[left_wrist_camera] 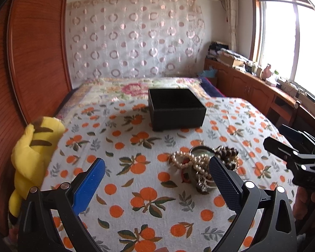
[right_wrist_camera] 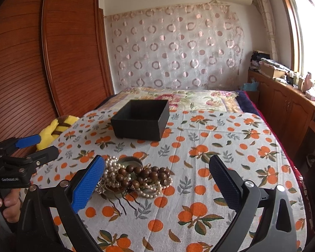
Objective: Organize jewelry
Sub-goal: 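Lower the left tool onto the pearl necklace and close its fingers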
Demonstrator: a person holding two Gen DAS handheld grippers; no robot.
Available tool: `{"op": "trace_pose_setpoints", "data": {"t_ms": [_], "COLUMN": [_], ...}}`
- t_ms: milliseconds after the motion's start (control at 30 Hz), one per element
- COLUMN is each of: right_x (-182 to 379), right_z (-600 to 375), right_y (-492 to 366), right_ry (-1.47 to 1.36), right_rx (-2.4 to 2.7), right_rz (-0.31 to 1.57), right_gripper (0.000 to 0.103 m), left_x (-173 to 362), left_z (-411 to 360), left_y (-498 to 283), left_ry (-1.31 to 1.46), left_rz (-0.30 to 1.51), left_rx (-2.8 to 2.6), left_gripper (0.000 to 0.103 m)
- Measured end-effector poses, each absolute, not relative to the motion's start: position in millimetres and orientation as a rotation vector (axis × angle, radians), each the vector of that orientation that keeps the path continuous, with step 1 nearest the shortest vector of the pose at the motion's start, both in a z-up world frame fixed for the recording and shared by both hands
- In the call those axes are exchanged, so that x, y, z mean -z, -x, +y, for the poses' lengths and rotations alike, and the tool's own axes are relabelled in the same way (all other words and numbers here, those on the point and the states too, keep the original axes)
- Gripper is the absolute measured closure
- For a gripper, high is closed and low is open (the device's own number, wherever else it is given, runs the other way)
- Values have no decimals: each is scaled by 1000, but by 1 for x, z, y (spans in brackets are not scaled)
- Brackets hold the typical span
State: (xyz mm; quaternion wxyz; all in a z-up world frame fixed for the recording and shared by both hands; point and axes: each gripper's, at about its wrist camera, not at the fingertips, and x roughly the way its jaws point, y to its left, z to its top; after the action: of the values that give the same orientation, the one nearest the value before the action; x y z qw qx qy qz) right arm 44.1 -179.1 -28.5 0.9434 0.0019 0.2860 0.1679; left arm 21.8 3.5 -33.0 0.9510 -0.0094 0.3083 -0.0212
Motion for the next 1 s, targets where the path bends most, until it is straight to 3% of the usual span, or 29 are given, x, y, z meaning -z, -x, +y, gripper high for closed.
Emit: {"op": "trace_pose_setpoints", "data": {"t_ms": [233,433,800,1000], "right_x": [42,54,63,66], "right_z": [-178,-177,-192,-194], "right_y": [-53,-57,-59,-61], "right_ry": [26,49,40,40], "right_rx": [-376,-396,-381,-381], "right_rz": [643,686,711,722], "right_gripper": [23,25,25,25], "left_x": [51,58,72,74], "left_z": [12,6,-16,-23], "left_y": [-40,-53,-77,-87], "left_ry": [29,8,13,26], "left_rz": [696,740,804,806], "left_rx": [94,145,283,334], "left_gripper": [8,22,61,65]}}
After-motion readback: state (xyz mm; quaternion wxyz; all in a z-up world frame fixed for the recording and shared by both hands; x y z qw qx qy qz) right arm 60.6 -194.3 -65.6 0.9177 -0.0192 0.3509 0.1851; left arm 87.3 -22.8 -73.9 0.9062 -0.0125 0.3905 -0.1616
